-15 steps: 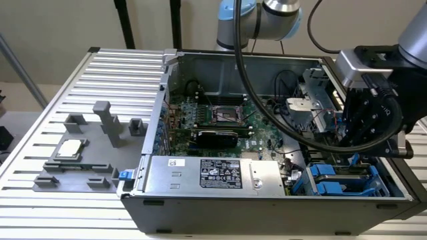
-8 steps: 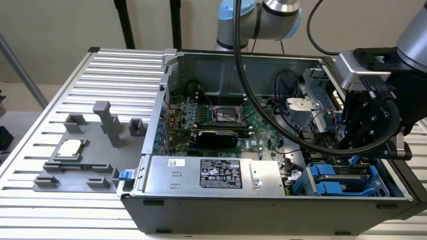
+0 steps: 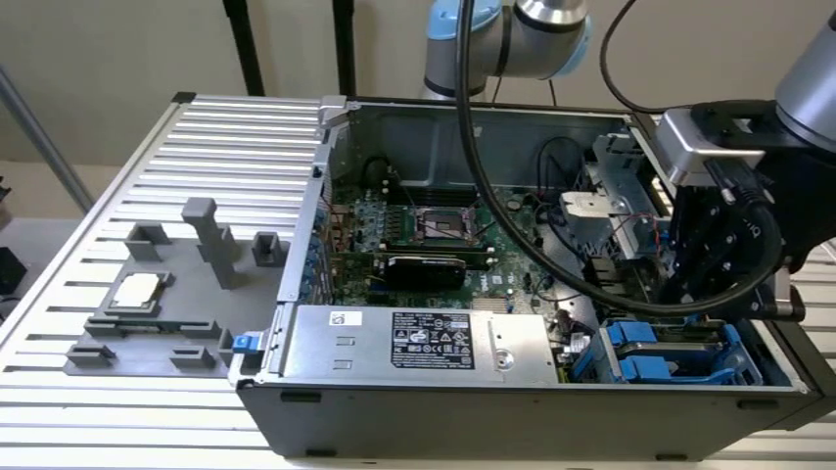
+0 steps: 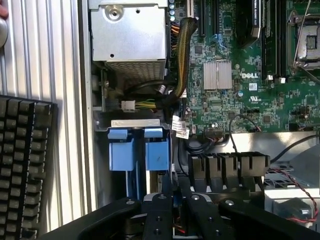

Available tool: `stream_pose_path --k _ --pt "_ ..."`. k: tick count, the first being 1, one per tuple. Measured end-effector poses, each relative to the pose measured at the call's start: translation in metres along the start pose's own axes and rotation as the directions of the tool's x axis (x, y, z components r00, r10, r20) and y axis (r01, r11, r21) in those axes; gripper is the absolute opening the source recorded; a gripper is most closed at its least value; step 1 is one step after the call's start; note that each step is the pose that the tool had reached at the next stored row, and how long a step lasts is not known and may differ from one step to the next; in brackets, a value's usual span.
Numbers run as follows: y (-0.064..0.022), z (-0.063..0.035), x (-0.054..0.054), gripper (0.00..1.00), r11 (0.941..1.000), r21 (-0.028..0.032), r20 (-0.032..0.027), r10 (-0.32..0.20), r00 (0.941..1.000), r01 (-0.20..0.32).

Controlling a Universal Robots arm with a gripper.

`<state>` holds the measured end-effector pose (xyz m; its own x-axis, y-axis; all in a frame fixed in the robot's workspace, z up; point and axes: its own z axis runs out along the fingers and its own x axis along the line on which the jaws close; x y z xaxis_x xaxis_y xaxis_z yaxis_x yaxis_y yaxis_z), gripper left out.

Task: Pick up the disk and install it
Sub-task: 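Insert the second disk wire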

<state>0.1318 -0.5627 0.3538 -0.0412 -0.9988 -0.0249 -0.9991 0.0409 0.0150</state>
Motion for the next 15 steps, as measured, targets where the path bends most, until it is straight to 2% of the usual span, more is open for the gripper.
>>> stream_pose_path --k 6,15 --pt "-0.0035 0.0017 0.0046 0.00 1.0000 0.0000 0.0002 0.000 1.0000 0.000" --pt "-0.0077 0.0082 0.0054 0.00 1.0000 0.0000 0.0002 0.000 1.0000 0.000"
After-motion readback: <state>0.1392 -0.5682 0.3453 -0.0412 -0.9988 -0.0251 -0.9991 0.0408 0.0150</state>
